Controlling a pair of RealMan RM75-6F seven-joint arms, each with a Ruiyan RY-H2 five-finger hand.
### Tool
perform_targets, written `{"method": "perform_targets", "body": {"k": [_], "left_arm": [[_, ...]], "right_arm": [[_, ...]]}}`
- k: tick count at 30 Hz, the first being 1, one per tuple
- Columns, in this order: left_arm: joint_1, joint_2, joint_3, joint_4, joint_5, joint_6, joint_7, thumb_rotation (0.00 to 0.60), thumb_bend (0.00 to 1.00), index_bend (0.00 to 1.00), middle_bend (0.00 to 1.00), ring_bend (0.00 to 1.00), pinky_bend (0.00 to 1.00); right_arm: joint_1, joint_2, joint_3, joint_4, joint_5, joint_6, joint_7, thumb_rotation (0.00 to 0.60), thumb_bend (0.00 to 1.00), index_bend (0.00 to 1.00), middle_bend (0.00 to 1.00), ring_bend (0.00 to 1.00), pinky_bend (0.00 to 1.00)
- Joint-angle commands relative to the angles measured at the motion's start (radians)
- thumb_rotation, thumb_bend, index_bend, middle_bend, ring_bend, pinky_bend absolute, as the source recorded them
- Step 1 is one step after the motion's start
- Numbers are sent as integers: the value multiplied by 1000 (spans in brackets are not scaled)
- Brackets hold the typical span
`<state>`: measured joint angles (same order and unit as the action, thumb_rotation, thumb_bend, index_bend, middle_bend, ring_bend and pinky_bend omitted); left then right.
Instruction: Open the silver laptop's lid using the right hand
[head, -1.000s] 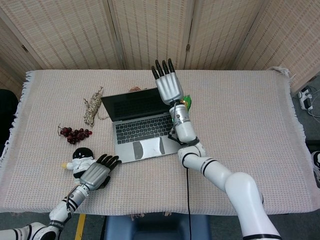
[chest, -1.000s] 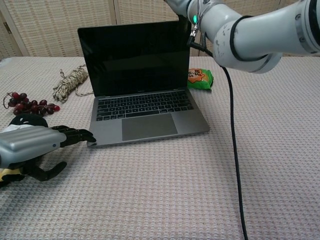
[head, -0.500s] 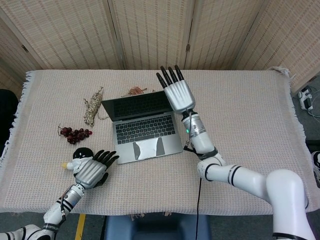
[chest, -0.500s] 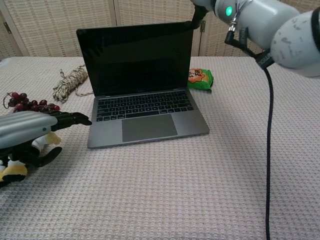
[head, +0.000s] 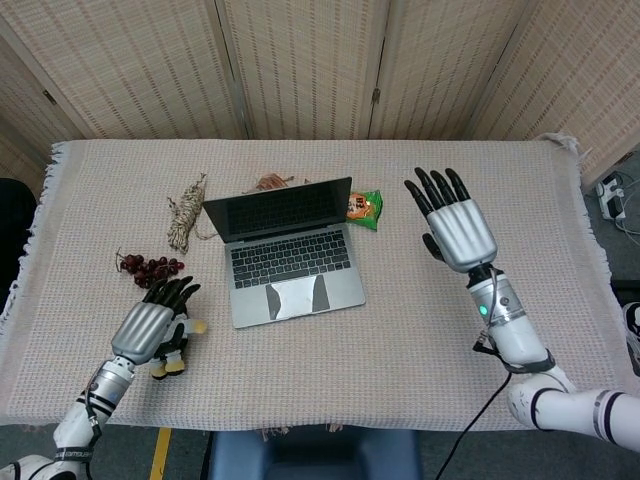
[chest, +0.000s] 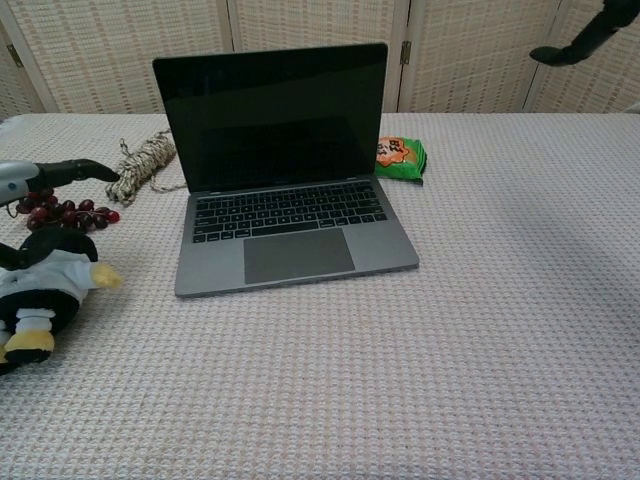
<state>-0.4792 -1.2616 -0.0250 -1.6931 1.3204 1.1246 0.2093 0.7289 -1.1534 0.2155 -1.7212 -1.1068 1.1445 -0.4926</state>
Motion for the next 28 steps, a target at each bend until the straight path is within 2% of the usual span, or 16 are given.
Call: {"method": "perform_targets", "body": {"k": [1, 7, 12, 21, 28], "left_arm": [[23, 21, -12, -12, -16, 30, -16, 600, 690, 67, 46, 14, 0], [85, 58, -32, -15, -29, 125, -65, 600, 690, 75, 46, 27, 0], [145, 80, -36, 0, -15, 211, -113, 600, 690, 91, 55, 37, 0], [267, 91, -13, 27, 21, 357, -170, 600, 690, 98, 65, 42, 0], [347, 76, 10, 52, 56, 445, -184, 600, 690, 103, 71, 43, 0]], "right_arm": [[-103, 76, -73, -46, -128, 40, 161, 600, 411, 0, 0, 0, 0], [-236, 118, -172, -22, -304, 143, 329, 600, 412, 0, 0, 0, 0], [-331, 110, -226, 13, -391, 237, 406, 600, 412, 0, 0, 0, 0], [-469, 51, -268, 76, -442, 368, 469, 600, 411, 0, 0, 0, 0], [-557, 18, -269, 75, -426, 440, 422, 600, 412, 0, 0, 0, 0]]}}
